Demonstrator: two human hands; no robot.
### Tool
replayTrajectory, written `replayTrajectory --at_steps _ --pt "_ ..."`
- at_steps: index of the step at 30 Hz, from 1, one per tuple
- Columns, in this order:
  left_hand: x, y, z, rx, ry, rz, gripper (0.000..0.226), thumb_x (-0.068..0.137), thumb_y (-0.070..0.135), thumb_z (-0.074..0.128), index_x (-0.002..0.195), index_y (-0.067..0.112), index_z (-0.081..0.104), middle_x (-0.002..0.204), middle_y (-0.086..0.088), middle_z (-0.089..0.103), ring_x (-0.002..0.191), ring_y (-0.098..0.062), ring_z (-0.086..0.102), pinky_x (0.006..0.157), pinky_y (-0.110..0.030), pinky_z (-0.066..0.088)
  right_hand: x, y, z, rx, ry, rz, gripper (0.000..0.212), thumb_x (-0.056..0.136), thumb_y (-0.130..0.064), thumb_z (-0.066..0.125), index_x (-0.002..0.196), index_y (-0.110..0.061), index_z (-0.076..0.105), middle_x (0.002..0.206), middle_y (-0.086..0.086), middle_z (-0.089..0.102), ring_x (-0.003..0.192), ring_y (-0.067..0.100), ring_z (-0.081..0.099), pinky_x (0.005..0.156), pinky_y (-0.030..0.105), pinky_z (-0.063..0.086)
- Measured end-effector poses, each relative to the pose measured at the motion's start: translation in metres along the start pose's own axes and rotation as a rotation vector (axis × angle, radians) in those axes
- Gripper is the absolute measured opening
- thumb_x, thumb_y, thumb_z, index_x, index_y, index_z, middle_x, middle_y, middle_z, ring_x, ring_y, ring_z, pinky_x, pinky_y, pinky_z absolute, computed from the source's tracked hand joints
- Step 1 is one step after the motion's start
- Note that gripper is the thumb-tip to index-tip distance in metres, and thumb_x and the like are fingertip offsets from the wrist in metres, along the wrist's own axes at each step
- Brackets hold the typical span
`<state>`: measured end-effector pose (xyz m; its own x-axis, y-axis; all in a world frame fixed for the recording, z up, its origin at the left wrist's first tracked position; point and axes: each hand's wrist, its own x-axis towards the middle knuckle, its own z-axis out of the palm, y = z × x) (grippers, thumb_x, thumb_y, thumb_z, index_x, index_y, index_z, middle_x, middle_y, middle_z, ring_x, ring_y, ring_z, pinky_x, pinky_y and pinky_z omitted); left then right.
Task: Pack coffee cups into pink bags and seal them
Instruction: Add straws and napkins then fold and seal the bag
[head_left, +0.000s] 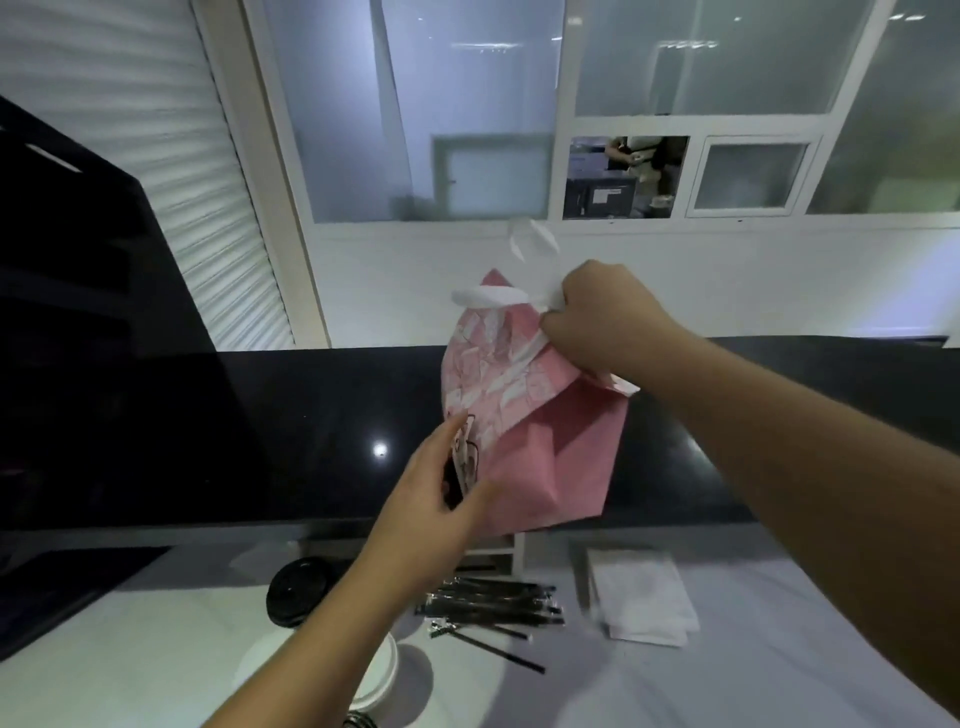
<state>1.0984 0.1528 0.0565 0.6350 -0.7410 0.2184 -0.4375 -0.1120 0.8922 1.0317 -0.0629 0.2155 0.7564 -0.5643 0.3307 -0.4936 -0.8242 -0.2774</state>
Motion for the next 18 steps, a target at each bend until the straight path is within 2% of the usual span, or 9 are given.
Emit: replayTrajectory --at_steps 5,7,8,11,13,14,16,18 --pt "0.052 -0.024 -0.021 0.076 0.053 -0.079 0.068 0.096 0.068 0.051 0.158 0.051 0.027 0.159 0.016 0.044 0.142 -0.007 0.047 0.112 -0.046 0.048 0.057 -0.035 0.044 0.105 0.055 0.029 0.034 0.092 -0.017 0.059 0.064 -0.016 0.04 0.063 0.0 0.045 0.053 0.012 0.041 0.044 0.025 0.025" --pt "0.071 -0.036 -0.03 0.049 0.071 -0.119 0.061 0.1 0.066 0.046 0.157 0.051 0.029 0.156 0.019 0.047 0.138 -0.006 0.049 0.108 -0.036 0.048 0.075 -0.045 0.058 0.137 0.066 0.046 0.035 0.094 -0.019 0.059 0.065 -0.016 0.04 0.064 0.0 0.046 0.053 0.012 0.041 0.044 0.025 0.025" --pt "0.079 -0.041 -0.034 0.04 0.084 -0.139 0.057 0.102 0.063 0.044 0.155 0.052 0.03 0.151 0.021 0.05 0.134 -0.004 0.052 0.101 -0.029 0.048 0.083 -0.049 0.064 0.15 0.066 0.046 0.035 0.094 -0.019 0.058 0.065 -0.015 0.04 0.065 0.0 0.046 0.053 0.012 0.041 0.044 0.026 0.026" --pt "0.099 -0.055 -0.046 0.048 0.139 -0.174 0.045 0.106 0.053 0.039 0.151 0.053 0.036 0.124 0.038 0.055 0.116 0.014 0.054 0.082 -0.01 0.04 0.101 -0.062 0.081 0.159 0.056 0.041 0.031 0.094 -0.018 0.058 0.067 -0.013 0.042 0.066 0.0 0.045 0.054 0.016 0.043 0.046 0.028 0.029" --pt "0.109 -0.063 -0.053 0.072 0.165 -0.192 0.044 0.109 0.046 0.036 0.152 0.049 0.037 0.116 0.042 0.051 0.103 0.028 0.047 0.08 -0.007 0.036 0.109 -0.068 0.092 0.165 0.048 0.052 0.032 0.095 -0.016 0.057 0.067 -0.013 0.043 0.065 -0.001 0.045 0.055 0.018 0.045 0.047 0.029 0.03" --pt "0.114 -0.066 -0.054 0.086 0.171 -0.207 0.045 0.11 0.043 0.034 0.154 0.046 0.037 0.116 0.041 0.049 0.098 0.03 0.045 0.08 -0.007 0.034 0.112 -0.071 0.097 0.165 0.039 0.056 0.032 0.095 -0.015 0.057 0.067 -0.013 0.043 0.065 -0.001 0.046 0.056 0.019 0.047 0.048 0.029 0.031" --pt "0.12 -0.072 -0.056 0.109 0.183 -0.237 0.046 0.11 0.039 0.032 0.156 0.043 0.036 0.124 0.032 0.051 0.097 0.022 0.048 0.081 -0.009 0.034 0.117 -0.076 0.105 0.161 0.012 0.064 0.024 0.096 -0.014 0.056 0.074 -0.01 0.048 0.068 0.001 0.048 0.063 0.023 0.05 0.055 0.028 0.036" --pt "0.123 -0.079 -0.054 0.122 0.193 -0.247 0.046 0.111 0.036 0.031 0.156 0.042 0.037 0.133 0.022 0.053 0.105 0.007 0.053 0.085 -0.014 0.038 0.12 -0.079 0.11 0.165 -0.005 0.062 0.023 0.096 -0.013 0.055 0.075 -0.011 0.047 0.068 0.0 0.047 0.063 0.022 0.05 0.055 0.028 0.036"
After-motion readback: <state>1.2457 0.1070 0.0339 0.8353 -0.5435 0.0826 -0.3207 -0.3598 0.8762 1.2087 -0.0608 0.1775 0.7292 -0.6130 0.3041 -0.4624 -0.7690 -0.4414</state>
